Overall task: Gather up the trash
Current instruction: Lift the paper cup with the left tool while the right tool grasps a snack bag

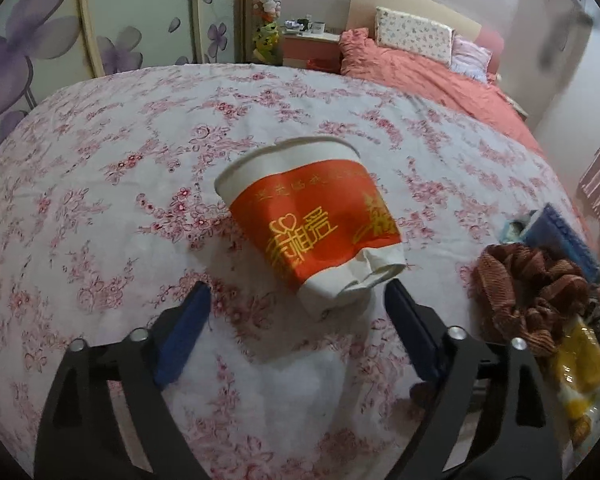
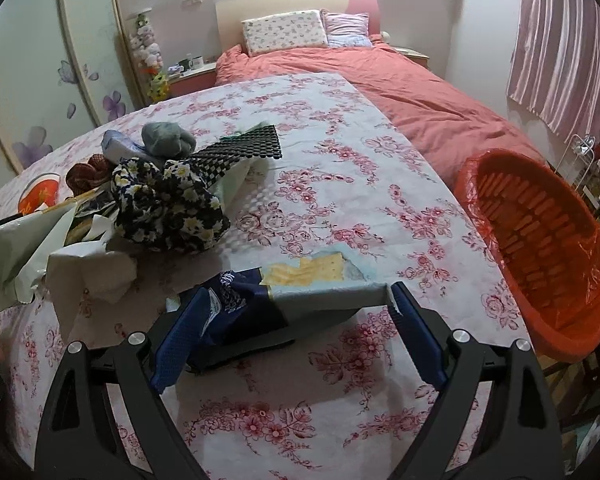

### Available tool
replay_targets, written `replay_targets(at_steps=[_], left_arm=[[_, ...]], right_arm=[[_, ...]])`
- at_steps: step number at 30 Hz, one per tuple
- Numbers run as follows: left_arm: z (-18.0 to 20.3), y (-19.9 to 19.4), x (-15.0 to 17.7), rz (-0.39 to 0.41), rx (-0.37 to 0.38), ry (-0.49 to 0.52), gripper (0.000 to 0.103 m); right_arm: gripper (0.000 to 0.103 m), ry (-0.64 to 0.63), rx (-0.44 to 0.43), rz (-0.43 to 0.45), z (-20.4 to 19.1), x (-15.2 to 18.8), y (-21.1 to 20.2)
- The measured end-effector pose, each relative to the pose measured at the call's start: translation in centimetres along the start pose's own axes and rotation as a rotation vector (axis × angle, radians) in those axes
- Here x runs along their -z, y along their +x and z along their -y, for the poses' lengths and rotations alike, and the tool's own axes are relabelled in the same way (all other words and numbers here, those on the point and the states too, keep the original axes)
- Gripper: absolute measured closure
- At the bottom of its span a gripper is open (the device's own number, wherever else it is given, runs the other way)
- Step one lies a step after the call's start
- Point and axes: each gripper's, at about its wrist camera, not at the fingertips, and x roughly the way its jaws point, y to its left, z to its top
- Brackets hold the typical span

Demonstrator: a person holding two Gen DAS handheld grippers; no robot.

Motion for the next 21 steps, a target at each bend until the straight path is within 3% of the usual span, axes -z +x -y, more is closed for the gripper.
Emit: replay_targets(at_steps=[4, 10, 13, 19, 21], left_arm=[[0.9, -1.0, -0.3, 0.041, 0.006, 0.008, 0.004], [2.3, 1.2, -1.7, 0.011, -0.116, 0.029, 0.004], [1.7, 2.3, -2.4, -0.007, -0.139, 0.003, 0.004], [1.3, 3.2, -3.0, -0.004, -0.123, 0.003, 0.027], [1.2, 3.1, -3.0, -0.002, -0.115, 0.011, 0.028]], right_arm=[[0.013, -0.014, -0.011, 0.008, -0.4, 0.2, -0.3], [0.013, -0.007, -0.017, 0.007, -0.2, 0.2, -0.3], [0.013, 0.007, -0.027, -0.009, 0.2, 0.1, 0.1], [0.012, 0.012, -0.035, -0.025, 0.3, 0.2, 0.3], [0.012, 0.017, -0.037, -0.027, 0.4, 0.2, 0.3]])
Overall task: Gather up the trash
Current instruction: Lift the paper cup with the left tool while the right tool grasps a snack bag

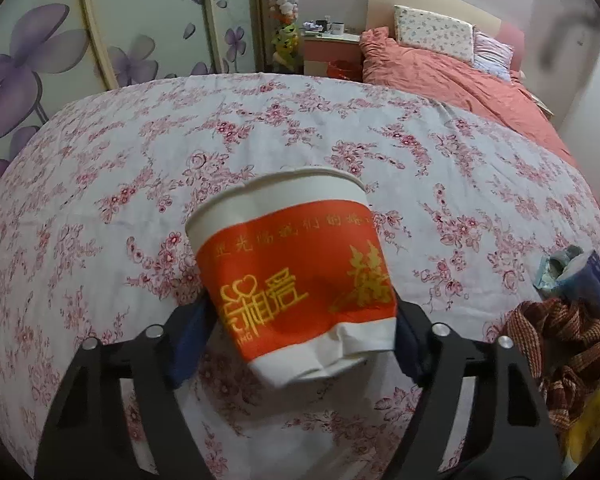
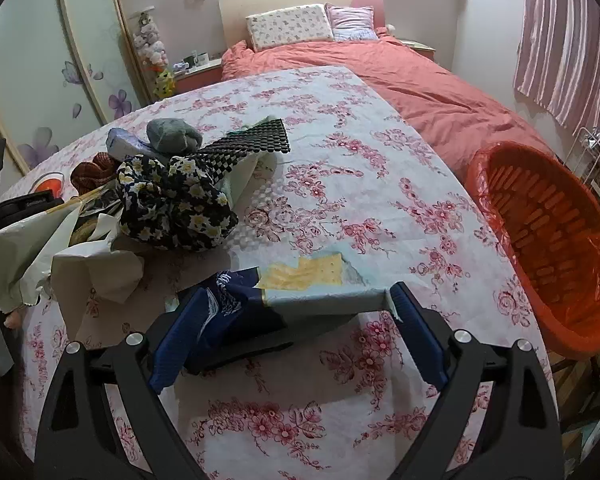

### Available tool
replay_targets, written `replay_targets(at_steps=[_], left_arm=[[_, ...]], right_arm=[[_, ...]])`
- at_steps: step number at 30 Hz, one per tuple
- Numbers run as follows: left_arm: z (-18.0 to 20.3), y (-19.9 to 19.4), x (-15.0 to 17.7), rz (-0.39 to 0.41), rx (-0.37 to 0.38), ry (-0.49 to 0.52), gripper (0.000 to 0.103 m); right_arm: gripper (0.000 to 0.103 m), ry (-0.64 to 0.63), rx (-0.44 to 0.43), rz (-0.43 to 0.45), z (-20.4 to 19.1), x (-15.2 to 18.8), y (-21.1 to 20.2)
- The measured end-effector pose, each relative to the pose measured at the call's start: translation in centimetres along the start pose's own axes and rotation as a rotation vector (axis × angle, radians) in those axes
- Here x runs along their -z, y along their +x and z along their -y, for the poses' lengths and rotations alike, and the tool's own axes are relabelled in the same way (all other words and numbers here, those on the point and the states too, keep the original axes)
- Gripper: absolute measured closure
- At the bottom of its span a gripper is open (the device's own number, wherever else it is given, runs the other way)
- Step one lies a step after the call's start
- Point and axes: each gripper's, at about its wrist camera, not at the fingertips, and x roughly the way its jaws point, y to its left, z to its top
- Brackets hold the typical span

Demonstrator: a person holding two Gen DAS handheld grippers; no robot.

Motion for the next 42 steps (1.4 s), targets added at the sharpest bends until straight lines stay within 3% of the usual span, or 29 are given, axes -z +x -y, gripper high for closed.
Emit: replay_targets(at_steps=[11, 14, 15, 16, 18, 21, 24, 33, 42], left_arm=[[0.6, -2.0, 3.3, 0.019, 0.063, 0.086, 0.029], [0.6, -2.2, 3.6, 0.02, 0.062, 0.089, 0.029], [0.6, -2.2, 3.6, 0.02, 0.062, 0.088, 0.029], [0.6, -2.2, 3.6, 0.02, 0.061, 0.088, 0.029], [0.6, -2.3, 3.6, 0.02, 0.063, 0.087, 0.029], [0.4, -2.5, 3.6, 0.026, 0.071, 0.084, 0.029], [0.4, -3.3, 3.4, 0.048, 0.072, 0.088, 0.029], [1.2, -6.9, 3.0, 0.099, 0.093, 0.09, 0.029], [3.9, -13.3, 3.1, 0.184, 0.175, 0.135, 0.029]], right_arm=[[0.013, 0.011, -0.013, -0.022, 0.1, 0.8, -0.1], [0.029, -0.001, -0.016, -0.007, -0.1, 1.1, -0.2], [0.044, -0.01, -0.021, 0.002, -0.2, 1.1, -0.3], [0.049, -0.013, -0.029, 0.003, -0.3, 1.0, -0.4], [0.068, -0.013, -0.05, 0.002, -0.3, 1.0, -0.4], [0.083, -0.006, -0.08, 0.0, -0.3, 0.8, -0.4], [0.089, -0.002, -0.092, 0.021, -0.1, 0.7, -1.1], [0.092, 0.023, -0.11, 0.08, 1.1, 0.1, -3.0], [0.092, 0.039, -0.106, 0.182, 2.8, -1.4, -6.6]])
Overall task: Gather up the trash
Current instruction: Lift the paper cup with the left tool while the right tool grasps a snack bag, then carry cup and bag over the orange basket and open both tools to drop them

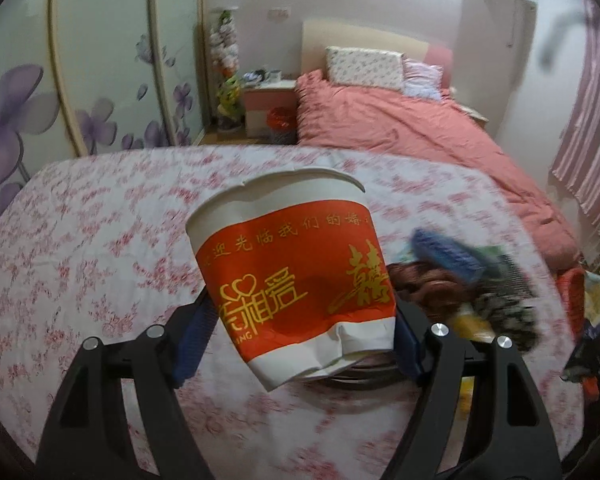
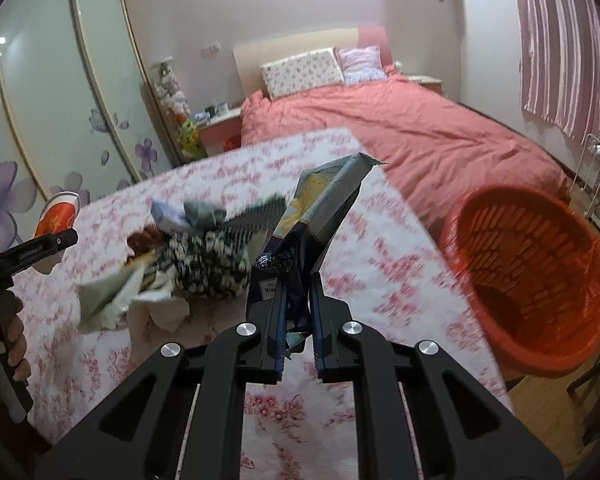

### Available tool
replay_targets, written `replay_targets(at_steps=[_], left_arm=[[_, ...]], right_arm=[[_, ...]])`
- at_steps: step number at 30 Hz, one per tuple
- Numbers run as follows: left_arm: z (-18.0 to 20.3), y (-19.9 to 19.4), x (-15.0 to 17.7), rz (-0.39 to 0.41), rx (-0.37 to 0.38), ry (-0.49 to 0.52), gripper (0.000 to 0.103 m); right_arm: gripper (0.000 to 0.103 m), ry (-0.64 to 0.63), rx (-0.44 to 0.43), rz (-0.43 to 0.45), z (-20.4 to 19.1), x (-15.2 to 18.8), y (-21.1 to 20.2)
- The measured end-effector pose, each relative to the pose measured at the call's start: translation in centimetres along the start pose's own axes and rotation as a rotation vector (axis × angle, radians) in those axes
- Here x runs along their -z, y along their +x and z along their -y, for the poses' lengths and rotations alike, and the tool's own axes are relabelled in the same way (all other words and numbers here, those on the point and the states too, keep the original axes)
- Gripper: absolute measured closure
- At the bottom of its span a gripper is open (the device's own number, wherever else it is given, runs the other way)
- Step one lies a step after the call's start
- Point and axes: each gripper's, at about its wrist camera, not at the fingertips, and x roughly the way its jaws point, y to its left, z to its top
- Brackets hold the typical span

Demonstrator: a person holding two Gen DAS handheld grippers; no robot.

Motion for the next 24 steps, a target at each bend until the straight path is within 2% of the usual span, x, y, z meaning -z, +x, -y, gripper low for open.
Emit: replay_targets(at_steps=[12, 24], left_arm=[[8.8, -6.0, 0.1, 0.064, 0.153, 0.107, 0.029], [19.8, -8.3, 2.4, 0.051, 0.325, 0.239, 0.029]], right_arm=[[0.092, 0.041, 0.043, 0.085, 3.5, -0.9, -3.5], [0.092, 0.122, 0.127, 0.118, 9.0, -0.5, -5.0]])
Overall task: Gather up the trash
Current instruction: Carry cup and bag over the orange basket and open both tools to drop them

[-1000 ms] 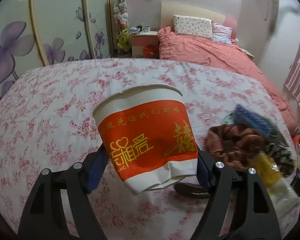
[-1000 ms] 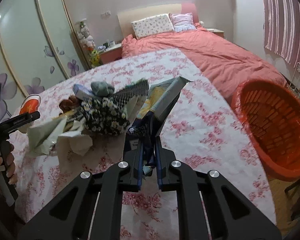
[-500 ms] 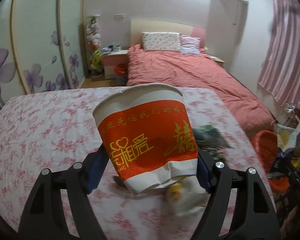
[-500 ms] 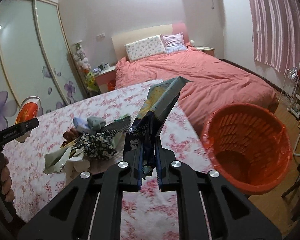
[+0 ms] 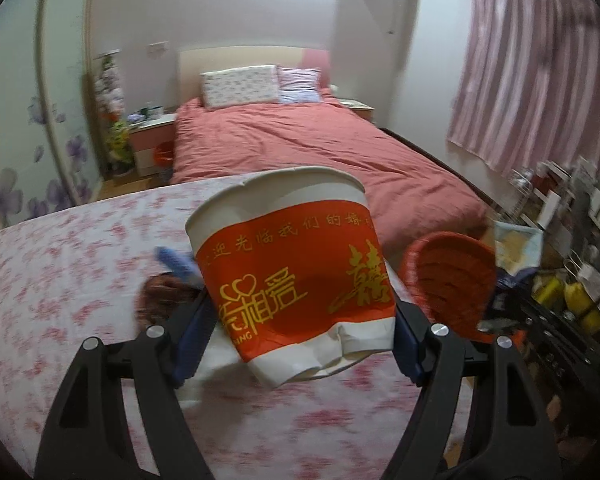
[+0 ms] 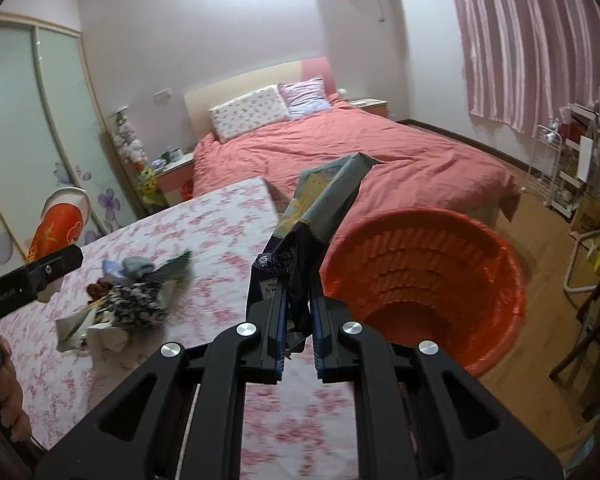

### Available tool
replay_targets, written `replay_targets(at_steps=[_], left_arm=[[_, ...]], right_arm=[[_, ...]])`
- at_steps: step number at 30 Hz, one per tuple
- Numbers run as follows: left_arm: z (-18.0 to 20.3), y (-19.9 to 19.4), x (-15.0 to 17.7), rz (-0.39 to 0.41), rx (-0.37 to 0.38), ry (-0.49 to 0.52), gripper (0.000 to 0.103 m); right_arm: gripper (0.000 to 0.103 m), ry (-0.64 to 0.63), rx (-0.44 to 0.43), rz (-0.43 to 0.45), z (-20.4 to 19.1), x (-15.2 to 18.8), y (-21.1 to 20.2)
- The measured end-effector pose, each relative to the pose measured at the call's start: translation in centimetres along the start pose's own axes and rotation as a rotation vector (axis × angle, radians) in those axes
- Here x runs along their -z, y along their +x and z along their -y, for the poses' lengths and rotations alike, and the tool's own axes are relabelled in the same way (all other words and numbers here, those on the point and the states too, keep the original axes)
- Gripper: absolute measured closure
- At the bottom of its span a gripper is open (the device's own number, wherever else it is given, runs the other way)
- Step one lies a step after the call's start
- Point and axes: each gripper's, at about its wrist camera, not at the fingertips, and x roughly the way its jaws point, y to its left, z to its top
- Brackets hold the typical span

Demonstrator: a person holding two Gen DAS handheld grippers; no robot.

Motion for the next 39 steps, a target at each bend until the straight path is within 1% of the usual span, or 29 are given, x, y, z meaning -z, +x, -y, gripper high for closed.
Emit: replay_targets(at_steps=[9, 15, 20, 22, 26, 27, 28, 29, 31, 32, 33, 34, 37, 39], left_arm=[[8.1, 2.9, 1.0, -0.038, 0.162, 0.077, 0.029], [12.3, 5.9, 1.5, -0.076, 0.241, 0.124, 0.029], [15.6, 8.7, 1.8, -0.106, 0.282, 0.165, 0.029], [16.3, 9.9, 2.0, -0.121, 0.294, 0.176, 0.029], [17.6, 12.6, 2.3, -0.157, 0.295, 0.181, 0.028], [17.7, 13.0, 2.3, -0.167, 0.293, 0.179, 0.028], [17.8, 13.7, 2.4, -0.181, 0.289, 0.178, 0.028], [17.8, 14.3, 2.6, -0.198, 0.284, 0.175, 0.027], [17.4, 15.2, 2.7, -0.213, 0.273, 0.172, 0.024], [17.2, 15.4, 2.9, -0.217, 0.268, 0.169, 0.023], [16.9, 15.7, 3.1, -0.224, 0.261, 0.166, 0.022], [16.7, 15.8, 3.1, -0.227, 0.258, 0.164, 0.022], [15.8, 15.8, 3.3, -0.232, 0.239, 0.156, 0.022], [15.1, 15.5, 3.3, -0.229, 0.216, 0.153, 0.021]], right_arm=[[0.092, 0.06, 0.073, 0.01, 4.9, -0.3, 1.0], [0.092, 0.102, 0.105, -0.004, 8.1, -0.4, 2.3], [0.092, 0.121, 0.125, -0.019, 10.3, -0.6, 3.7], [0.092, 0.126, 0.131, -0.023, 11.3, -0.6, 4.1], [0.091, 0.143, 0.138, -0.034, 12.4, -0.5, 4.9], [0.088, 0.146, 0.139, -0.037, 12.6, -0.5, 5.1], [0.081, 0.147, 0.141, -0.04, 12.8, -0.4, 5.3], [0.077, 0.147, 0.147, -0.044, 13.0, -0.4, 5.5], [0.063, 0.149, 0.152, -0.048, 13.2, -0.3, 5.6], [0.059, 0.15, 0.153, -0.05, 13.2, -0.2, 5.6], [0.051, 0.153, 0.154, -0.051, 13.3, -0.2, 5.7], [0.046, 0.157, 0.159, -0.05, 13.3, -0.1, 5.6], [0.045, 0.163, 0.165, -0.056, 13.2, 0.1, 5.4], [0.039, 0.16, 0.171, -0.061, 12.8, 0.0, 5.2]])
